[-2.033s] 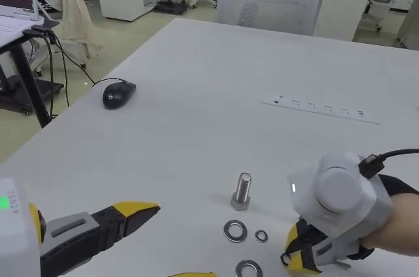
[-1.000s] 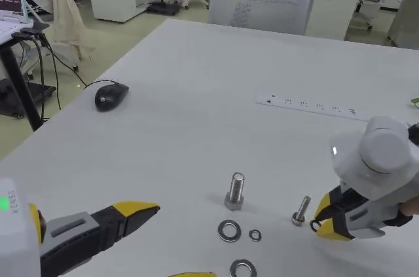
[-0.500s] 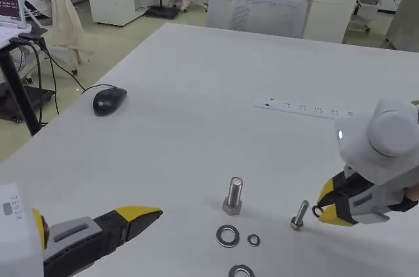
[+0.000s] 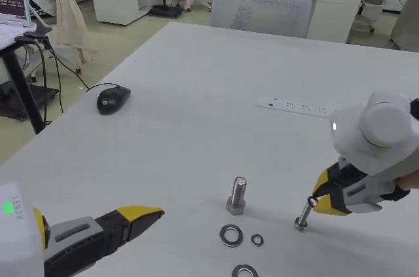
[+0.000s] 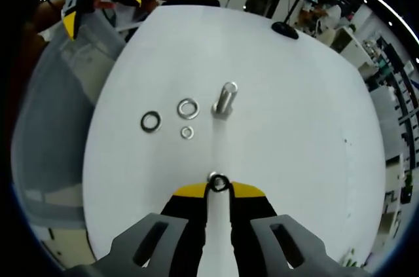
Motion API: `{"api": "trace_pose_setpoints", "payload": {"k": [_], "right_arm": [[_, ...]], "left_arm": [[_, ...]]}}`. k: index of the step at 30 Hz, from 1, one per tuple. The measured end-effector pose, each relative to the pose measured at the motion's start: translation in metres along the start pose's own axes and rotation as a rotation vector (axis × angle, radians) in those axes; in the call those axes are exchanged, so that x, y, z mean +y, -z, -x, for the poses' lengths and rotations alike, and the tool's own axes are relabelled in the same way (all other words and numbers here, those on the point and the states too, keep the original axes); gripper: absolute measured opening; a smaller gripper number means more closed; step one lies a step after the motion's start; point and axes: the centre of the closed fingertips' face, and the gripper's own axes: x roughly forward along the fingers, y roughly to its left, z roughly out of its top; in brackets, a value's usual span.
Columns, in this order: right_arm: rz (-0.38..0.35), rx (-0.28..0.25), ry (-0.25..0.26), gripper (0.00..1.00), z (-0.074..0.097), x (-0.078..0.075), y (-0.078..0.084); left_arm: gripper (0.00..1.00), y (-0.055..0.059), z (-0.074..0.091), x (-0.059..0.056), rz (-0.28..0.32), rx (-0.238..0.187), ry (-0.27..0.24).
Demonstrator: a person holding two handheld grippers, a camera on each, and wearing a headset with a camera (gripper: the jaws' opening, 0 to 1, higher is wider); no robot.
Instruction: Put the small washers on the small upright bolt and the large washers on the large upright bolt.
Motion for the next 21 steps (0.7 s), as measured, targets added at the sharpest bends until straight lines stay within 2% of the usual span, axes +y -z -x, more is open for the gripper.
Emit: {"api": "trace_pose_setpoints", "payload": {"k": [21], "right_arm": [[0.016, 0.032, -0.034, 0.13, -0.019, -0.003, 0.01]], "left_arm": [[0.54, 0.0, -0.002, 0.003, 0.01, -0.001, -0.002]]}}
